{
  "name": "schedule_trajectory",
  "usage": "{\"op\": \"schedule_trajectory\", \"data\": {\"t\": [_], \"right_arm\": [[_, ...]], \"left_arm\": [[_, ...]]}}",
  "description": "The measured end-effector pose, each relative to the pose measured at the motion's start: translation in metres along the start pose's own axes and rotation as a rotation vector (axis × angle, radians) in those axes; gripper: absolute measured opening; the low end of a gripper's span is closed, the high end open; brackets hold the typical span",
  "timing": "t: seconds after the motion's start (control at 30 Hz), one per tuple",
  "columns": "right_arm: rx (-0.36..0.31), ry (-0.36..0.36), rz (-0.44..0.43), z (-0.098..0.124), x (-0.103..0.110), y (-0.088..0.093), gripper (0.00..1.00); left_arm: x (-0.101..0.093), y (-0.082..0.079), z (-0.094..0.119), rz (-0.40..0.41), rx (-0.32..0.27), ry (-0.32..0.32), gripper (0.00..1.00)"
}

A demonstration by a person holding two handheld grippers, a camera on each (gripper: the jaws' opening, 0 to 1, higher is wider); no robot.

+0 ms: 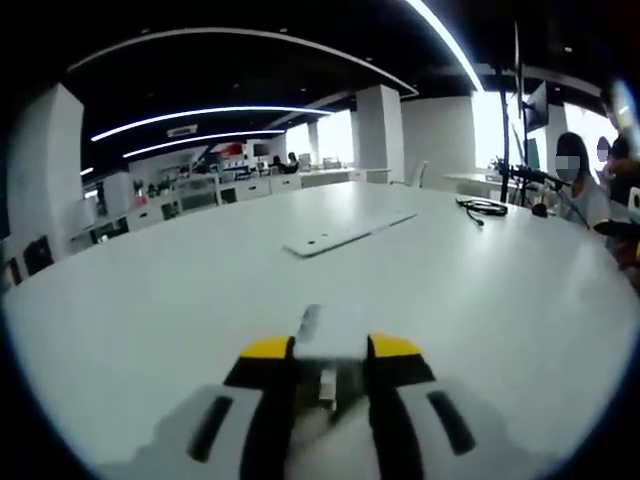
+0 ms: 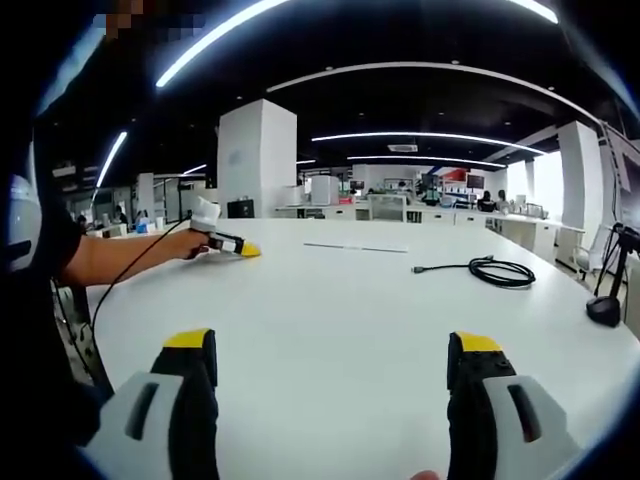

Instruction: Plug the desk Type‑C cable into the charger adapter.

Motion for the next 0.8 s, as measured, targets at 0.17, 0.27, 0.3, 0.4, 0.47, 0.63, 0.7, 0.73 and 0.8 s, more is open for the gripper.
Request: {"op": "schedule_trajectory", "data": {"t": [0.17,0.27,0.3,0.4,0.47,0.63,0.7,0.73,0.8], "right_arm": [[-0.003,-0.001,-0.001,0.0,0.001,0.0,0.97],[-0.004,0.001,-0.003,0.001,0.001,0.0,0.97],[-0.004,0.001,-0.003,0.001,0.001,0.0,0.97],[-0.007,0.001,-0.002,0.001,0.001,0.0,0.97],[-0.006,0.0,0.001,0.002,0.001,0.0,0.97],[-0.012,-0.001,0.003,0.003,0.003,-0.002,0.97],[-0.013,-0.003,0.004,0.004,0.004,-0.003,0.97],[-0.014,-0.003,0.005,0.004,0.004,-0.003,0.97],[-0.018,-0.004,0.007,0.005,0.006,-0.005,0.97]], "left_arm": [[0.002,-0.003,0.001,0.006,-0.008,0.001,0.25],[0.0,-0.004,0.001,0.015,-0.015,0.016,0.25],[0.0,-0.005,0.001,0.017,-0.017,0.02,0.25],[-0.002,-0.005,0.002,0.016,-0.02,0.025,0.25],[-0.004,-0.007,0.004,0.015,-0.023,0.031,0.25],[-0.01,-0.01,0.013,0.011,-0.033,0.043,0.25],[-0.015,-0.01,0.017,0.006,-0.037,0.052,0.25],[-0.015,-0.011,0.019,0.003,-0.038,0.055,0.25],[-0.018,-0.013,0.022,0.0,-0.043,0.063,0.25]]}}
Point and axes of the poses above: the point that each gripper's makers call its tool centre point, and the gripper's own axes: z roughly backward along the fingers, x roughly to its left, y roughly out of its underside, the point moved 3 cm from there along z, roughly backward along the fingers, and after that the axes turned 7 degrees about z, right-handed, at the moved point
